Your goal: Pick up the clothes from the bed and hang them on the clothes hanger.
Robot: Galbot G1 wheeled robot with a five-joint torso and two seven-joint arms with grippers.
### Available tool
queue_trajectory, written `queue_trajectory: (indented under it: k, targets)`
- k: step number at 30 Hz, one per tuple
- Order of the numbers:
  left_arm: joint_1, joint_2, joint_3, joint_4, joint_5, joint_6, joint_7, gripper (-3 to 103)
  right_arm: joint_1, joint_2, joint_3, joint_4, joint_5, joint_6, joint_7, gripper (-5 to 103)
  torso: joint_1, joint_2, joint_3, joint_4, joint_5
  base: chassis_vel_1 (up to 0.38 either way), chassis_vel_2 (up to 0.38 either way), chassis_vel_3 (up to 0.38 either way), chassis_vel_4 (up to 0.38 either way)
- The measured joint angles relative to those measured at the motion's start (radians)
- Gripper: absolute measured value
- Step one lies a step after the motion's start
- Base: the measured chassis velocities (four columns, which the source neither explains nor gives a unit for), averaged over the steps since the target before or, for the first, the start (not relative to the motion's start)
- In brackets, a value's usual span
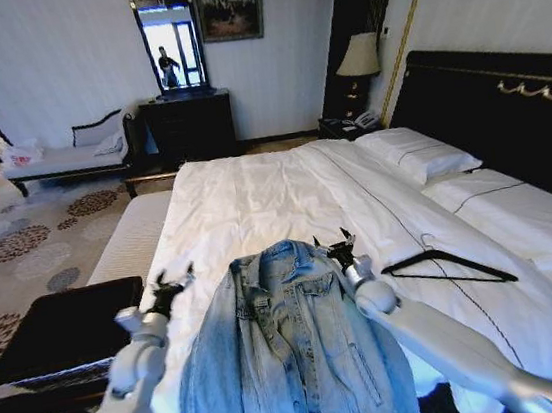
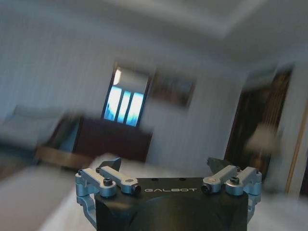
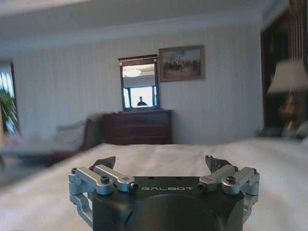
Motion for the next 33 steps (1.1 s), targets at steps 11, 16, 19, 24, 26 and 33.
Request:
queue_trajectory:
  k: [11,16,19,24,26,33]
  targets:
    - [0.064,-0.039,-0.163,-0.258,-0.065,0.094,-0.097,100,-0.086,0.052,-0.056,0.086,0.231,-0.201,0.218,100,0.0,0.0,0.0,0.0006,0.0,0.0,0.0,0.0,0.0]
    - [0.078,-0.07,-0.168,-0.275,-0.066,0.121,-0.132,100,-0.083,0.052,-0.131,0.026,0.044,-0.261,0.231,100,0.0,0.0,0.0,0.0001,-0.0001,0.0,0.0,0.0,0.0]
    - [0.084,-0.091,-0.156,-0.275,-0.048,0.124,-0.138,100,-0.062,0.068,-0.205,-0.017,-0.061,-0.269,0.23,100,0.0,0.0,0.0,0.0003,-0.0001,0.0,0.0,0.0,0.0]
    - [0.088,-0.095,-0.146,-0.264,-0.025,0.125,-0.142,100,-0.035,0.106,-0.282,-0.103,-0.149,-0.285,0.243,100,0.0,0.0,0.0,0.0003,-0.0001,0.0,0.0,0.0,0.0]
    - [0.09,-0.095,-0.142,-0.259,-0.011,0.125,-0.142,100,-0.028,0.118,-0.3,-0.129,-0.159,-0.288,0.247,100,0.0,0.0,0.0,0.0003,0.0,0.0,0.0,0.0,0.0]
    - [0.099,-0.116,-0.126,-0.248,0.032,0.125,-0.141,100,0.005,0.154,-0.347,-0.215,-0.186,-0.314,0.276,100,0.0,0.0,0.0,0.0004,-0.0001,0.0,0.0,0.0,0.0]
